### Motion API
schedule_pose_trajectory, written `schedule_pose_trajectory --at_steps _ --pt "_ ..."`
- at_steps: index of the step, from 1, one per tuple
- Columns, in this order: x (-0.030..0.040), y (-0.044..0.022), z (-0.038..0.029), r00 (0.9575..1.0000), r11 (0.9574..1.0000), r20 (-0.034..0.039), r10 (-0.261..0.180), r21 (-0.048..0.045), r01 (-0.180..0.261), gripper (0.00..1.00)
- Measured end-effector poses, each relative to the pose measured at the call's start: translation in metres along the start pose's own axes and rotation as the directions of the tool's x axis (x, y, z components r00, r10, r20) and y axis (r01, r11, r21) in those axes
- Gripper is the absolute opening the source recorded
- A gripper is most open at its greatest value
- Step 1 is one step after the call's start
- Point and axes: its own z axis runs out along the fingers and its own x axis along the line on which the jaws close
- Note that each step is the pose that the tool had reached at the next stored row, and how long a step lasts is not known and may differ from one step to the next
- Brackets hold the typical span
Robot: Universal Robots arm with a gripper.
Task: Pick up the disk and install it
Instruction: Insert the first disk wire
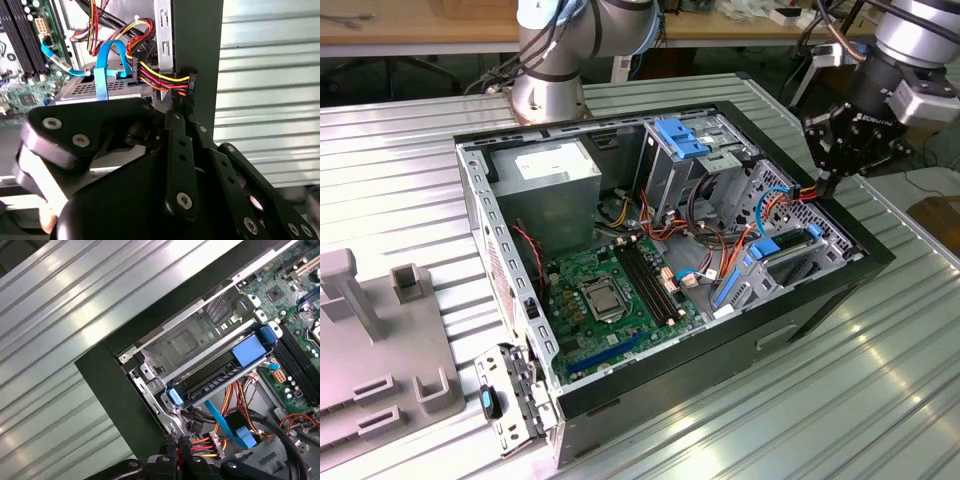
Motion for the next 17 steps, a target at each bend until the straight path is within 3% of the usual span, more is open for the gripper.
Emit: schedule_pose_trajectory --at_steps 1,3,6,7,11,13,15,17 --pt "0.0 0.0 0.0 0.9993 0.9993 -0.0008 -0.037 0.0024 0.037 0.24" --pt "0.0001 0.0 0.0 0.9973 0.9973 -0.0017 -0.073 0.0049 0.073 0.24" --pt "0.0005 -0.0003 0.0001 0.9909 0.9908 -0.0033 -0.135 0.009 0.135 0.25" --pt "0.0011 -0.0006 0.0002 0.9889 0.9888 -0.0037 -0.149 0.0099 0.149 0.32" --pt "0.0026 -0.0017 0.0003 0.9802 0.9801 -0.0054 -0.198 0.013 0.198 0.32" --pt "0.0034 -0.0022 0.0006 0.9709 0.9708 -0.0067 -0.239 0.0158 0.239 0.32" --pt "0.0038 -0.0025 0.0009 0.9647 0.9645 -0.0077 -0.263 0.0172 0.263 0.32" --pt "0.004 -0.003 0.0013 0.9495 0.9492 -0.0098 -0.314 0.0203 0.314 0.32"
